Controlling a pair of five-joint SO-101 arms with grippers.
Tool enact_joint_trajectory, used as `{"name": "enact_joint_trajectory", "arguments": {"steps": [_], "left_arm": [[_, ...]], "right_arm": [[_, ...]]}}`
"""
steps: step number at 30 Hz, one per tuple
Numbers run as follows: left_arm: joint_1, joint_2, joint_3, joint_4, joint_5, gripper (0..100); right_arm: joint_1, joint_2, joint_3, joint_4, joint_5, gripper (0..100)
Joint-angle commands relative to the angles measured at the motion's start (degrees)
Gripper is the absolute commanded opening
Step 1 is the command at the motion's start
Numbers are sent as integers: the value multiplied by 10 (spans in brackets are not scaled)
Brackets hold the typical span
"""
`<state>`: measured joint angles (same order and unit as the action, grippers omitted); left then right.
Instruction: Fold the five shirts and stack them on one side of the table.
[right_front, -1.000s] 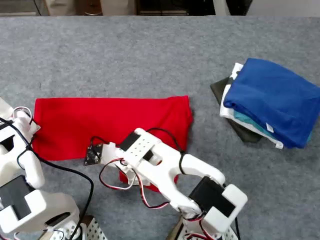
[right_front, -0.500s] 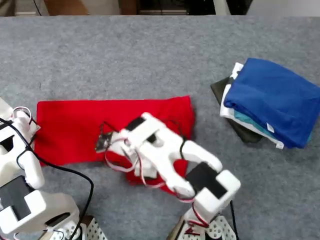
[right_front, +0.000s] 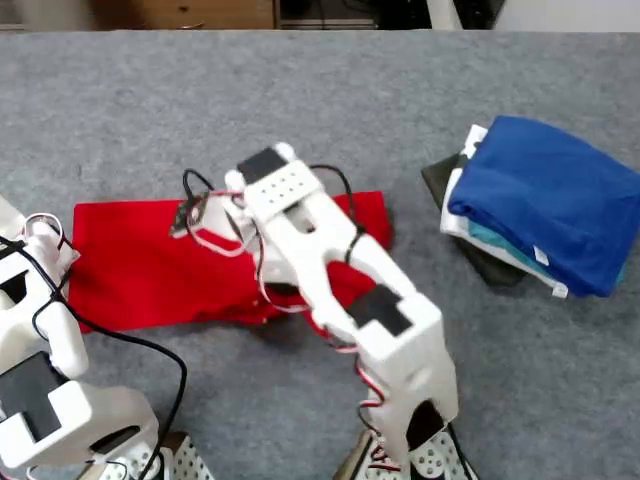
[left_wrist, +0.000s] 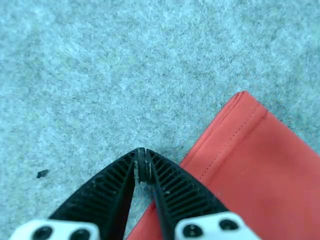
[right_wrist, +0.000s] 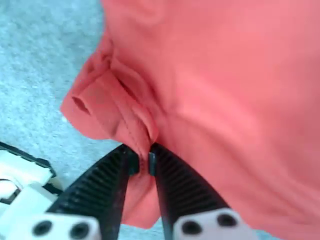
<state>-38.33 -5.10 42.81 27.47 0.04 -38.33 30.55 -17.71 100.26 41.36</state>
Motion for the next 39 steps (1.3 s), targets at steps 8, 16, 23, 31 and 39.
{"name": "enact_joint_trajectory", "arguments": {"steps": [8, 16, 23, 31, 39], "left_arm": [[0, -4, -26, -7, 4, 21], [0, -4, -26, -7, 3, 21], [0, -4, -25, -7, 3, 21], [0, -4, -25, -7, 3, 21], [0, -4, -25, -7, 3, 21]], "right_arm": [[14, 90, -153, 16, 70, 4], [44, 110, -200, -55, 54, 142], [50, 89, -247, -12, 51, 472], [25, -38, -163, 20, 51, 272], [5, -204, 113, -24, 43, 33]]}}
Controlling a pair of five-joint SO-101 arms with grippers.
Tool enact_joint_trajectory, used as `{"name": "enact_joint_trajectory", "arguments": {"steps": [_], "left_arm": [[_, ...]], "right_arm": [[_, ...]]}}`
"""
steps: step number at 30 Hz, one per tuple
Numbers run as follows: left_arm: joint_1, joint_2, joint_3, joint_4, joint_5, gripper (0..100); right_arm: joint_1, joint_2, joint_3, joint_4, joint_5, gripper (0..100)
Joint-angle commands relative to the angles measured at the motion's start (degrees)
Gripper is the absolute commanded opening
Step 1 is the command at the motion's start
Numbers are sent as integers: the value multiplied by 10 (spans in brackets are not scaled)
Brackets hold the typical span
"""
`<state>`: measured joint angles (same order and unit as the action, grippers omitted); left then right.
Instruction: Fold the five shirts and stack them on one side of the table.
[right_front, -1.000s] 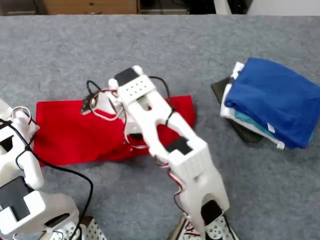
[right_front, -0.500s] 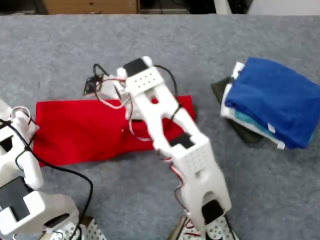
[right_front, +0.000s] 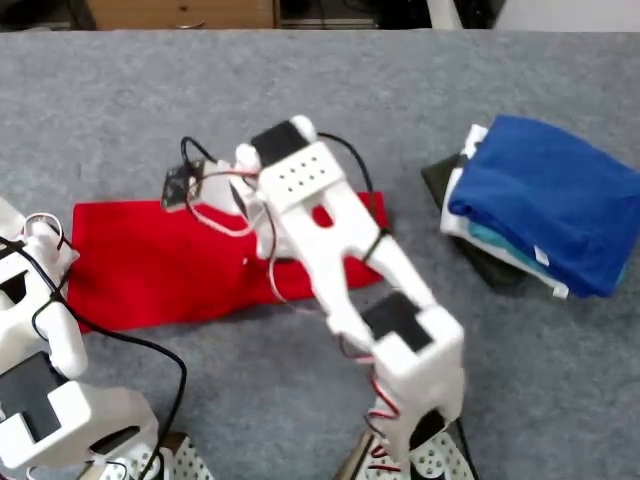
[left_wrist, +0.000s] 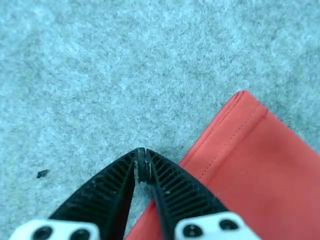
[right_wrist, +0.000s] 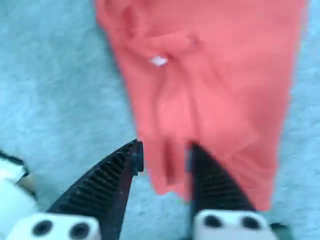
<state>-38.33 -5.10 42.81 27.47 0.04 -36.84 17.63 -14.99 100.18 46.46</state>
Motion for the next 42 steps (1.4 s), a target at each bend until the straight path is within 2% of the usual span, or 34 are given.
{"name": "enact_joint_trajectory", "arguments": {"steps": [1, 7, 11, 15, 32, 36, 42], "left_arm": [[0, -4, -25, -7, 4, 21], [0, -4, -25, -7, 4, 21], [0, -4, -25, -7, 4, 21], [0, -4, -25, -7, 4, 21], [0, -4, -25, -7, 4, 21], [0, -4, -25, -7, 4, 21], [0, -4, -25, -7, 4, 21]], "right_arm": [[-11, -85, 123, -39, -8, 23], [-7, -99, 281, -169, -21, 14], [-7, -96, 291, -220, -28, 15], [23, -65, 262, -249, -26, 15], [73, 128, -77, -168, -27, 32], [73, 148, -156, -131, -27, 76], [71, 151, -225, -78, -27, 77]]}}
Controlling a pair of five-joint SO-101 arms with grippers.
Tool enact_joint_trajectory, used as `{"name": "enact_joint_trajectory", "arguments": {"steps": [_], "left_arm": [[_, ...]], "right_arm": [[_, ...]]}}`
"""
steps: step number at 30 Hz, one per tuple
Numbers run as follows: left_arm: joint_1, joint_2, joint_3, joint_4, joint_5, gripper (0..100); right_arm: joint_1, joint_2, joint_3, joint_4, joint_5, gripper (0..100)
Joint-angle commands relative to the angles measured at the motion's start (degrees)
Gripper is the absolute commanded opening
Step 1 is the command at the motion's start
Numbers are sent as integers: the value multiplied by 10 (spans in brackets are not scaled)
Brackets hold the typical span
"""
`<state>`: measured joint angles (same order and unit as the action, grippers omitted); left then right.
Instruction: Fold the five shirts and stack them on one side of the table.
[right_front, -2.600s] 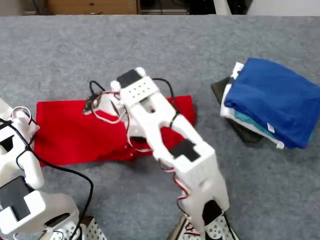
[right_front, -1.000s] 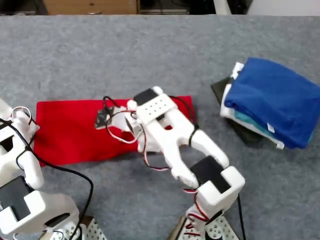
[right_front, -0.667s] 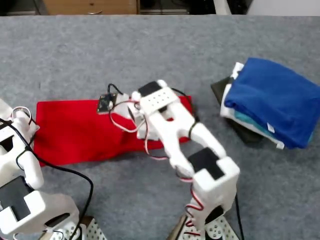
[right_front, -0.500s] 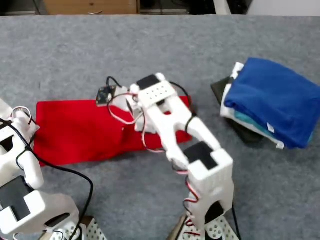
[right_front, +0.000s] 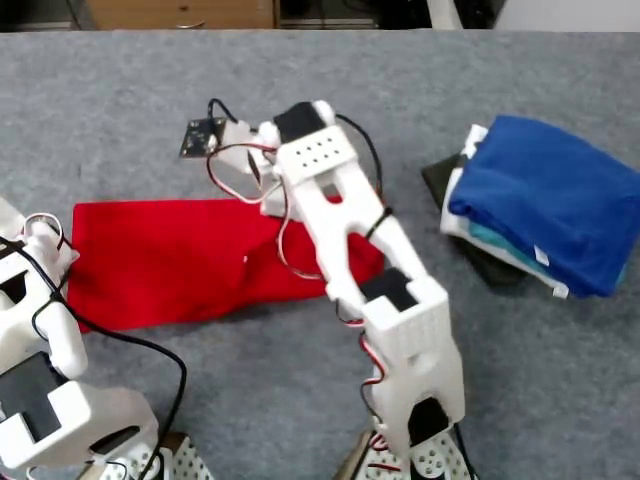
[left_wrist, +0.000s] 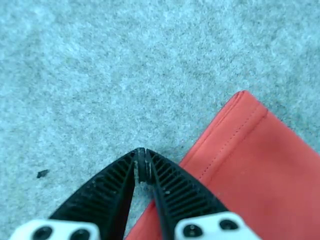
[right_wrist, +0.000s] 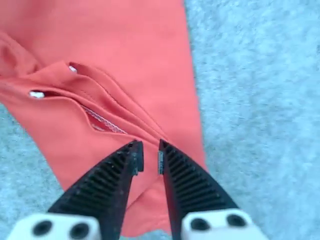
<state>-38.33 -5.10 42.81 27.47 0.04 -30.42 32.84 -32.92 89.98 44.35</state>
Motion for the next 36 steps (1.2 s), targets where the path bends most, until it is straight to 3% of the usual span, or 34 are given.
{"name": "enact_joint_trajectory", "arguments": {"steps": [1, 7, 22, 29, 36], "left_arm": [[0, -4, -25, -7, 4, 21], [0, -4, -25, -8, 4, 21], [-4, -8, -25, -9, 5, 21], [-22, -9, -30, -9, 85, 21], [-24, -9, -29, -9, 91, 21]], "right_arm": [[7, -1, -55, 35, -6, 77], [-15, -3, -136, 123, -8, 77], [-44, -81, -201, 120, -218, 121], [-44, -89, -199, 120, -307, 121], [-44, -89, -202, 121, -356, 121]]}}
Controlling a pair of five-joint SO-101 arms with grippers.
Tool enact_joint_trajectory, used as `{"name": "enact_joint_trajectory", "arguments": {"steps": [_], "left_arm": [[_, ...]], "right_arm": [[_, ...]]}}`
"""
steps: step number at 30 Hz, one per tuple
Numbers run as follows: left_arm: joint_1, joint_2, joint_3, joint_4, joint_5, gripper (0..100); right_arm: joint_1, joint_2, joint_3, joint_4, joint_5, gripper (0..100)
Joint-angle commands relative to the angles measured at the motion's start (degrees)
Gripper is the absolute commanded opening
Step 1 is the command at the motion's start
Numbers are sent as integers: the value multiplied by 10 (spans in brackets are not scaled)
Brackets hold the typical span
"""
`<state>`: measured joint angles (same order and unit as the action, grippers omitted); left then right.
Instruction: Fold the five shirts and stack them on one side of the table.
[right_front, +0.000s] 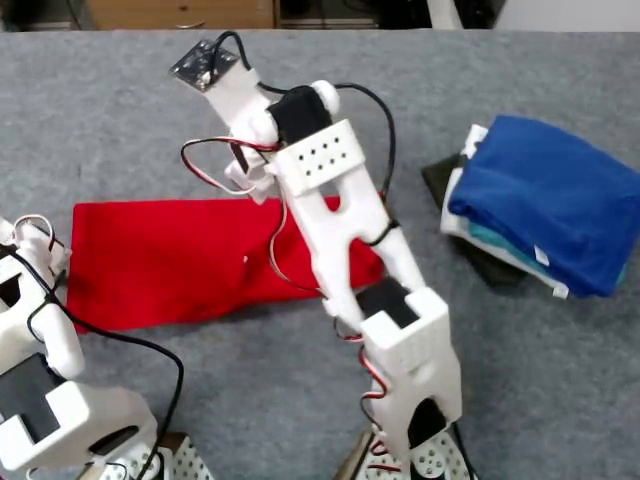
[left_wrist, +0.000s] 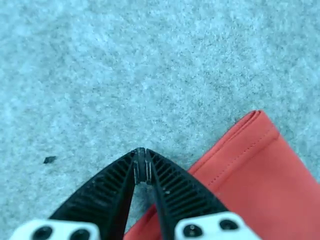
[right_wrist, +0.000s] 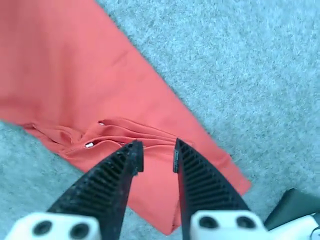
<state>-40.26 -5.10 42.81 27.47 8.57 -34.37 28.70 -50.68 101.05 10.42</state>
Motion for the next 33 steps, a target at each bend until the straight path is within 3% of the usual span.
{"name": "enact_joint_trajectory", "arguments": {"steps": [1, 20, 27, 33], "left_arm": [[-4, -9, -29, -9, 10, 21], [12, -9, -25, 5, 11, 20], [7, -17, -25, 7, 11, 21], [7, -71, 10, 4, 12, 21]], "right_arm": [[-4, -48, -23, 11, -16, 121], [-2, -50, 55, 12, -14, 122], [39, -116, 69, 12, -13, 122], [52, -182, 171, 12, 12, 122]]}}
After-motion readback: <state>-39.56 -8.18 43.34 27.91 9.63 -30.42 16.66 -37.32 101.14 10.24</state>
